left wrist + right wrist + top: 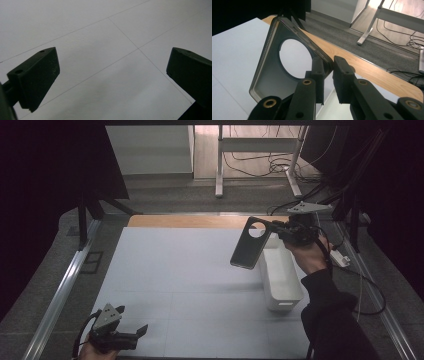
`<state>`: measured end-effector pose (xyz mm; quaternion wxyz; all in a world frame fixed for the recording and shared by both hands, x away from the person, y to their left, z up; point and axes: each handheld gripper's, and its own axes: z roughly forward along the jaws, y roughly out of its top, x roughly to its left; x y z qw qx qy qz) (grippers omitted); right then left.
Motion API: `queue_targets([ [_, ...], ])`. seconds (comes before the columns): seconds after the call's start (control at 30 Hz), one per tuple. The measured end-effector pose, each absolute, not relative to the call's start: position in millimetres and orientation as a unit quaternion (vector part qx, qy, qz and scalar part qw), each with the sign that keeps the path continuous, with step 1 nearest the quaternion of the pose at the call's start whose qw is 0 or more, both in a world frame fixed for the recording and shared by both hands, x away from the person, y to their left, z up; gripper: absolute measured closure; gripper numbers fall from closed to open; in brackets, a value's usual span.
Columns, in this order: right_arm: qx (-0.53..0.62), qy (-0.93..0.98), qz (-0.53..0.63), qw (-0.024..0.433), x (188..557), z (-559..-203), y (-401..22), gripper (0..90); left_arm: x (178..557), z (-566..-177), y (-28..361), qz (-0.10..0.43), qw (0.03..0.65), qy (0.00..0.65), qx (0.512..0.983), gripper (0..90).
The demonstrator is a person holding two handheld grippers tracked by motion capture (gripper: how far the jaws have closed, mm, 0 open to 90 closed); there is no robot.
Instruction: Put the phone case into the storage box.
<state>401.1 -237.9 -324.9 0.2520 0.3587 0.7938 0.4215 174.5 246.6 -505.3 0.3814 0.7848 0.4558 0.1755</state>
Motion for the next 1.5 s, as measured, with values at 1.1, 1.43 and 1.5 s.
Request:
queue_targets([
  [1.1, 0.378, 0.779, 0.392, 0.31, 435.8, -308.4, -276.9, 78.4, 175.5, -505.7, 247.4, 0.169, 0.384, 0.457, 0.784, 0.0],
  [1.43, 0.387, 0.778, 0.378, 0.32, 448.2, -310.9, -289.6, 78.3, 175.5, -505.6, 247.4, 0.169, 0.383, 0.457, 0.785, 0.0],
  [1.5, 0.388, 0.778, 0.375, 0.323, 450.8, -311.6, -291.9, 78.3, 175.5, -505.7, 247.4, 0.169, 0.383, 0.457, 0.785, 0.0],
])
